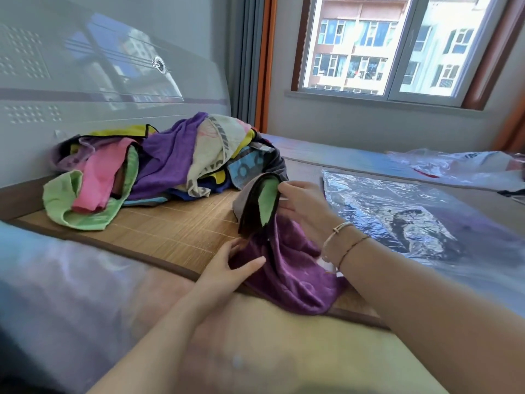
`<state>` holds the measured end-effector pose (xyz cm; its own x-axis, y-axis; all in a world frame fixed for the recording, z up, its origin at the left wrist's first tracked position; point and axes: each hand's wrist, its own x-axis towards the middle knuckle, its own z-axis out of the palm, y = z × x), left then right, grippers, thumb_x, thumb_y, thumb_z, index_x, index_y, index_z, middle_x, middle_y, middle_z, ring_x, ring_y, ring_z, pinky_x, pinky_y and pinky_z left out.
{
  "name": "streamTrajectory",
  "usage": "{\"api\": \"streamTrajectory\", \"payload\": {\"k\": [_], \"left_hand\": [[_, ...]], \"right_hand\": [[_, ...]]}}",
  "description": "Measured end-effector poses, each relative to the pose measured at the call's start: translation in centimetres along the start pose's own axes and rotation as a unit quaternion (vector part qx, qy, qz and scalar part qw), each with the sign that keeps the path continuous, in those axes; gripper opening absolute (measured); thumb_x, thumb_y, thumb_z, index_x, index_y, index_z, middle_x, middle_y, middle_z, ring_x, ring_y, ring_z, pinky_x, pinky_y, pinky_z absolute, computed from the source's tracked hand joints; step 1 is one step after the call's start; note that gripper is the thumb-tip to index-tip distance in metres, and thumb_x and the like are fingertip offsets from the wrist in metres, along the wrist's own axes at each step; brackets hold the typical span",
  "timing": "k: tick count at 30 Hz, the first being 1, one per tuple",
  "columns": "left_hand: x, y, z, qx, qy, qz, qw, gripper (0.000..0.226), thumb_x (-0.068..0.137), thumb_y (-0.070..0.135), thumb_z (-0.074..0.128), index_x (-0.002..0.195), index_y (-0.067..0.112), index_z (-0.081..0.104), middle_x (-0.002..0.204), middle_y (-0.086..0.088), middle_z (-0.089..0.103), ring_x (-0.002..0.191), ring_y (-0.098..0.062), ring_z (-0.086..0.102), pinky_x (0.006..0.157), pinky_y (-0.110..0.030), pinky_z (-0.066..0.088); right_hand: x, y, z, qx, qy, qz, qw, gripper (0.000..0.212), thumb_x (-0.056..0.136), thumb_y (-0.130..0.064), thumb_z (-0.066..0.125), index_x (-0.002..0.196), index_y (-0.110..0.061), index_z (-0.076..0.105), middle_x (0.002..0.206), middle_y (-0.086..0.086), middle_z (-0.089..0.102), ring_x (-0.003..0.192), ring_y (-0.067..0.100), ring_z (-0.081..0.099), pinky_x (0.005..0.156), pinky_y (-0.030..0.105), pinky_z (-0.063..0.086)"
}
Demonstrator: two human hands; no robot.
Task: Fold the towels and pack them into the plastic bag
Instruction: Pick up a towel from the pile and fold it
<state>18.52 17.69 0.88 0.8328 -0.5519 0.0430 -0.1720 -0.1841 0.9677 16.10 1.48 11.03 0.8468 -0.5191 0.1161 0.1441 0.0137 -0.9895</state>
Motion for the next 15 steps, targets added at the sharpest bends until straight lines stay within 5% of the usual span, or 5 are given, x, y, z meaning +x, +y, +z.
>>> {"api": "streamTrajectory", "payload": {"k": [3, 6, 9, 12, 15], "left_hand": [[-0.3, 1.9, 0.0, 0.005, 0.01, 0.016, 1.0, 0.091, 0.063, 0.057, 0.079, 0.142, 0.036, 0.038, 0.13, 0.023, 0.042, 0.12, 0.006, 0.041, 0.099, -0.018, 0.037], [-0.5, 4.5, 1.2, 0.007, 0.089, 0.097, 0.991, 0.044, 0.078, 0.035, 0.078, 0.116, 0.028, 0.057, 0.105, 0.028, 0.054, 0.091, 0.019, 0.051, 0.072, -0.002, 0.04], [-0.4, 7.1, 2.1, 0.034, 0.173, 0.152, 0.973, 0.005, 0.087, 0.019, 0.07, 0.089, 0.022, 0.067, 0.086, 0.012, 0.066, 0.083, -0.003, 0.063, 0.069, -0.011, 0.045], [0.1, 10.1, 1.9, 0.022, 0.183, 0.161, 0.97, 0.009, 0.088, 0.017, 0.068, 0.081, 0.022, 0.067, 0.078, 0.007, 0.07, 0.076, -0.011, 0.066, 0.068, -0.02, 0.047], [0.1, 13.7, 2.3, 0.069, 0.155, 0.214, 0.962, 0.021, 0.09, 0.013, 0.065, 0.072, 0.022, 0.06, 0.072, 0.008, 0.062, 0.062, -0.002, 0.057, 0.06, -0.011, 0.042]], "right_hand": [[-1.8, -1.7, -0.6, 0.08, -0.04, 0.04, 0.995, 0.012, 0.095, 0.001, 0.05, 0.09, 0.001, 0.06, 0.084, 0.015, 0.068, 0.063, 0.02, 0.069, 0.062, 0.028, 0.06], [-2.8, -2.9, -1.5, 0.152, -0.063, 0.074, 0.984, 0.012, 0.094, 0.004, 0.048, 0.09, 0.003, 0.059, 0.082, 0.016, 0.068, 0.06, 0.02, 0.07, 0.06, 0.029, 0.06], [-3.7, -4.1, -2.3, 0.172, -0.063, 0.09, 0.979, 0.014, 0.094, 0.004, 0.047, 0.087, 0.002, 0.059, 0.069, 0.013, 0.071, 0.058, 0.02, 0.07, 0.061, 0.029, 0.06], [-4.1, -5.3, -3.8, 0.159, -0.004, 0.087, 0.983, 0.011, 0.092, 0.0, 0.05, 0.087, -0.002, 0.06, 0.068, 0.013, 0.069, 0.06, 0.021, 0.069, 0.055, 0.028, 0.059], [-4.3, -6.3, -6.0, 0.166, 0.038, 0.12, 0.978, 0.011, 0.09, -0.002, 0.047, 0.082, -0.007, 0.053, 0.072, 0.01, 0.06, 0.057, 0.02, 0.065, 0.05, 0.027, 0.057]]}}
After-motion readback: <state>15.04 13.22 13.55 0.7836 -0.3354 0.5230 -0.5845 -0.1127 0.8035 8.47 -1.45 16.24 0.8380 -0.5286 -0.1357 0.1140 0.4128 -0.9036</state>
